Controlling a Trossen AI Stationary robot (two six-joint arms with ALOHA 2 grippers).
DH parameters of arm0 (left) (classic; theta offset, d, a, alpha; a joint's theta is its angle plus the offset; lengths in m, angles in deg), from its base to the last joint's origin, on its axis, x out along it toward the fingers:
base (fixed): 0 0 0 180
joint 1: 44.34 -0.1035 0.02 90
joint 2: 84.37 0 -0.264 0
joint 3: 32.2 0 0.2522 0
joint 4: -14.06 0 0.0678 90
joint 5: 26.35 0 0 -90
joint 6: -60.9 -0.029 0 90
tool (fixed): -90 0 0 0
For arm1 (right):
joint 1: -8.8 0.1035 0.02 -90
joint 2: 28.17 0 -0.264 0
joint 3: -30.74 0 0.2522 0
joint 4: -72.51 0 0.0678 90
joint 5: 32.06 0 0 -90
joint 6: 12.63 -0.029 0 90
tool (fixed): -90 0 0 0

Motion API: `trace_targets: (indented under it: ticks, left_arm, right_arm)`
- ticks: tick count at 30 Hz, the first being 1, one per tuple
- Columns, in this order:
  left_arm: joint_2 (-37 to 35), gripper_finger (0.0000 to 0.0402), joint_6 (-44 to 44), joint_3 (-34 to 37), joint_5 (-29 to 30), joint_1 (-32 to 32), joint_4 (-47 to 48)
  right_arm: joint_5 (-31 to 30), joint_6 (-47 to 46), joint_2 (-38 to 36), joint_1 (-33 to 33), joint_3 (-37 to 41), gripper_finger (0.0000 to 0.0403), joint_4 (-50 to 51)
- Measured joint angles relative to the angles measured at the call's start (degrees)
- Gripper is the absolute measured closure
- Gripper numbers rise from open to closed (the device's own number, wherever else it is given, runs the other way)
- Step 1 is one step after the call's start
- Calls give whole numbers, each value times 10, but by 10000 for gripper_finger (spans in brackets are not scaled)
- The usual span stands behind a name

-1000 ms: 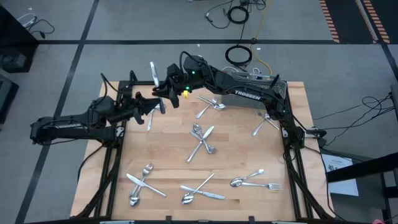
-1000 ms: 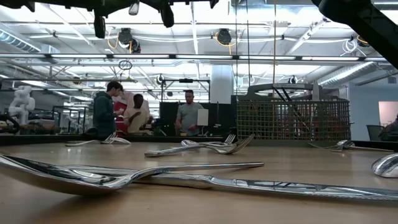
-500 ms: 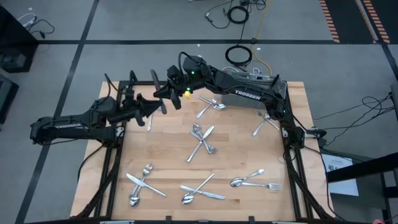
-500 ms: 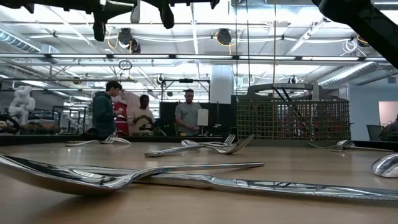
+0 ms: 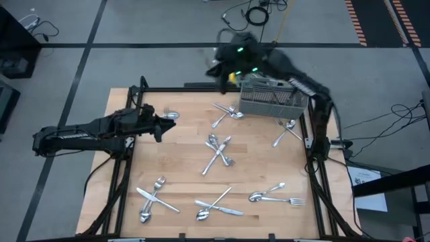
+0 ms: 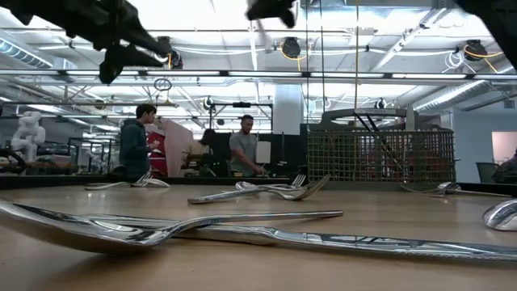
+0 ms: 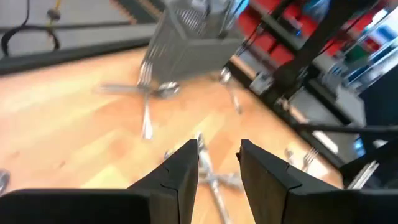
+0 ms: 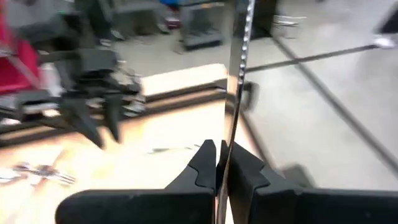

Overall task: Sort silverware
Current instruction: Put the silver table knife into the gray utensil holder

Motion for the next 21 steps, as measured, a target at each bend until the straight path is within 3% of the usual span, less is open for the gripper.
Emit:
trace_targets:
  ticks: [3,7,11,15,21]
  left_arm:
    - [0,277,14,0,0,0,19]
    - [0,277,14,0,-1,0,19]
    - [0,277,10,0,-2,0,24]
    - [0,277,10,0,3,0,38]
    - [0,277,10,0,26,0,40]
  right_arm:
    - [-44,11,-53,-30,49,400,27]
    - [-94,-5,-153,-73,195,400,4]
    - [-196,-56,-288,-96,396,400,-76]
    - [-262,-113,-389,-101,583,401,-178]
    - [-328,-184,-475,-96,757,401,-283]
